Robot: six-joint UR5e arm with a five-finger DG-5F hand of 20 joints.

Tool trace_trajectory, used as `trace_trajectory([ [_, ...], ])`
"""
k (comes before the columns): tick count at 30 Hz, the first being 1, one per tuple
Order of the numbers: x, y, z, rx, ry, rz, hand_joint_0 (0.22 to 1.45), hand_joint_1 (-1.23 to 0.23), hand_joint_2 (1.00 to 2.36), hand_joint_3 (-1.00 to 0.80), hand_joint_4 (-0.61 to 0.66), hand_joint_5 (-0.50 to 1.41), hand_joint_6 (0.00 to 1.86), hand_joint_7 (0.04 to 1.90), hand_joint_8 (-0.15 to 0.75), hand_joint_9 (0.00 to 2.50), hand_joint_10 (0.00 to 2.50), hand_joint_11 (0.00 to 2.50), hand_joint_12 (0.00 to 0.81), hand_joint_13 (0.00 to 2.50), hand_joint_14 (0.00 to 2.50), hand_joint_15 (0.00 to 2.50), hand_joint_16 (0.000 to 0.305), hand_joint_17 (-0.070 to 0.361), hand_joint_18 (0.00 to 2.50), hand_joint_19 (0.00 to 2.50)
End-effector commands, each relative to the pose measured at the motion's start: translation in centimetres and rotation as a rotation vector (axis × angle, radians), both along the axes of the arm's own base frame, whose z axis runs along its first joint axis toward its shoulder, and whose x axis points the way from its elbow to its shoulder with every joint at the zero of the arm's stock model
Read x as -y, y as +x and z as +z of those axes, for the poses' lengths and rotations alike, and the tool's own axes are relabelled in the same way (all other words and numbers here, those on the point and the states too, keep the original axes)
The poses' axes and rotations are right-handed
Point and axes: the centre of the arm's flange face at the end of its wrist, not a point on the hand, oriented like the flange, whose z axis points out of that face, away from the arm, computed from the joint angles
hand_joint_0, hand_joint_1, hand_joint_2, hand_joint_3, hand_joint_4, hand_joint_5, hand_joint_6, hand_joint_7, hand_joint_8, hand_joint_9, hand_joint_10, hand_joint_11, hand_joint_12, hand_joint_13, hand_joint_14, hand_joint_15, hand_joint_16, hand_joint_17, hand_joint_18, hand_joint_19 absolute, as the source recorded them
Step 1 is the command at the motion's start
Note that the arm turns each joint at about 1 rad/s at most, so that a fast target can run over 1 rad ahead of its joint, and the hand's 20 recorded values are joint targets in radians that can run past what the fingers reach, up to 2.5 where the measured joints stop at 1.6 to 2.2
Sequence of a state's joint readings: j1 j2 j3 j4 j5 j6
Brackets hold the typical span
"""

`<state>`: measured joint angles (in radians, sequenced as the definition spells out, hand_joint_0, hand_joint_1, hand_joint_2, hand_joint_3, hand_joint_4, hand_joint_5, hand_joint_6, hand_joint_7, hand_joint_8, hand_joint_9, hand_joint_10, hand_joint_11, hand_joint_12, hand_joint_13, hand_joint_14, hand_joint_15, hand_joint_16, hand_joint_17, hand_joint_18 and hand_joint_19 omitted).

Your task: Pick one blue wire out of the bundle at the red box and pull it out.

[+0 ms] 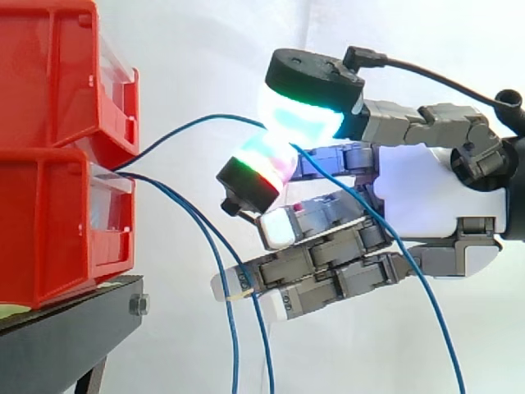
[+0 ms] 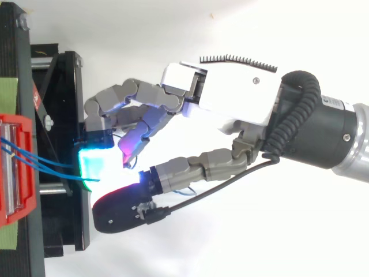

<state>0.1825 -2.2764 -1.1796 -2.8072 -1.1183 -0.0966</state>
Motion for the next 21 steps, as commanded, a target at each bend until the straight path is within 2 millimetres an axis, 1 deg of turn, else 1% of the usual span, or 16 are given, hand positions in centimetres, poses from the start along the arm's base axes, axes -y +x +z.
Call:
trace_trajectory([
  [1,0.00,0.00,0.00,0.000,0.000,0.000,0.58,-0.87,1.01,0.00,-0.08,-0.06,0.82,1.26,0.321,1.11,0.02,0.49,0.432,0.58,0.01,0.27,0.067,0.151,0.57,0.32],
  [5,0.00,0.00,0.00,0.000,0.000,0.000,0.58,-0.87,1.01,0.00,-0.08,-0.05,0.83,1.25,0.320,1.12,0.02,0.49,0.425,0.60,0.01,0.29,0.067,0.152,0.57,0.33],
  [8,0.00,0.00,0.00,0.000,0.000,0.000,0.58,-0.87,1.01,0.00,-0.09,-0.05,0.83,1.23,0.311,1.22,0.02,0.55,0.414,0.67,0.01,0.33,0.067,0.151,0.55,0.31],
  [14,0.00,0.00,0.00,0.000,0.000,0.000,0.58,-0.86,1.00,0.00,-0.05,-0.05,0.83,1.20,0.314,1.22,0.02,0.53,0.403,0.68,0.01,0.35,0.066,0.148,0.51,0.31],
  [16,0.00,0.00,0.00,0.000,0.000,0.000,0.58,-0.86,1.01,0.01,-0.05,-0.05,0.84,1.18,0.308,1.31,0.02,0.56,0.380,0.77,0.01,0.40,0.064,0.143,0.57,0.34],
  [20,0.01,-0.03,-0.07,-0.002,0.000,0.000,0.58,-0.85,1.00,0.02,-0.04,-0.05,0.84,1.17,0.316,1.35,0.02,0.55,0.390,0.83,0.02,0.44,0.064,0.144,0.64,0.37],
  [21,0.00,0.00,0.00,0.000,0.000,0.000,0.57,-0.84,1.04,0.01,-0.04,-0.04,0.84,1.17,0.318,1.36,0.02,0.56,0.394,0.83,0.02,0.44,0.064,0.145,0.64,0.37],
])
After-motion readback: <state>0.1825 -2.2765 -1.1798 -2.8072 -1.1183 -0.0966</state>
